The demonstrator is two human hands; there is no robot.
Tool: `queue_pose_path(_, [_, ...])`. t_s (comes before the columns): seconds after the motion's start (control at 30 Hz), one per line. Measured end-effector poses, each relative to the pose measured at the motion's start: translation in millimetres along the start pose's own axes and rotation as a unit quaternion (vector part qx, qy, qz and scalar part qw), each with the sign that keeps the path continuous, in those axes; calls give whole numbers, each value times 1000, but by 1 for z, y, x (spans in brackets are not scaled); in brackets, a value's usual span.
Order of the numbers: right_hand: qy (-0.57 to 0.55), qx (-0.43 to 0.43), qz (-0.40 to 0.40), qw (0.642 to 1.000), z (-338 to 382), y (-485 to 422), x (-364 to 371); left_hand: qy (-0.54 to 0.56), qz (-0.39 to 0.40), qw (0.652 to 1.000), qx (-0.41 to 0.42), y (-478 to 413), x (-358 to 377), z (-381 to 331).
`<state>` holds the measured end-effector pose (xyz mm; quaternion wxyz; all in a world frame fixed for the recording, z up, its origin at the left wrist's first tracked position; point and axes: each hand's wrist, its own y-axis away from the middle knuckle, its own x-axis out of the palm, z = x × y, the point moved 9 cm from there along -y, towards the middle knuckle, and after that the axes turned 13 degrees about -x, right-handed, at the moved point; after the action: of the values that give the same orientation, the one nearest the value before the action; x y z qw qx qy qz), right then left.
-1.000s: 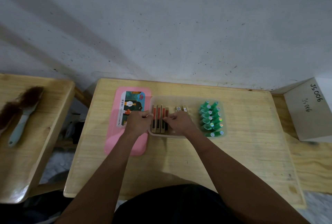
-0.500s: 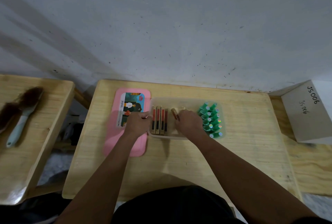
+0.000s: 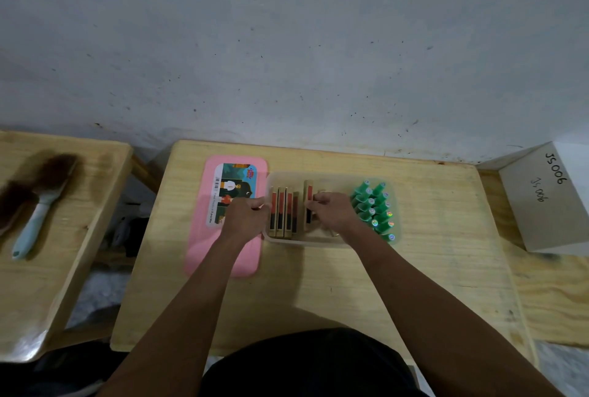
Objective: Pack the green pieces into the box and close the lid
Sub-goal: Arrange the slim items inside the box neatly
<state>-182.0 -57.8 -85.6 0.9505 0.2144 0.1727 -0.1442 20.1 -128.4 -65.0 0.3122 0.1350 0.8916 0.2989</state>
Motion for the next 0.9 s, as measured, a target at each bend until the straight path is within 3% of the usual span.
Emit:
queue_pose_path(0.4, [149, -53, 38, 987, 9, -6, 30, 9, -3, 1000, -4, 1, 0, -1])
queue_pose_path(0.77, [110, -16, 25, 994, 0, -7, 29, 11, 5, 1000, -7, 0, 2, 1])
queue_pose_path(0.9, [126, -39, 34, 991, 6, -3, 27, 11, 8, 1000, -11, 1, 1, 2])
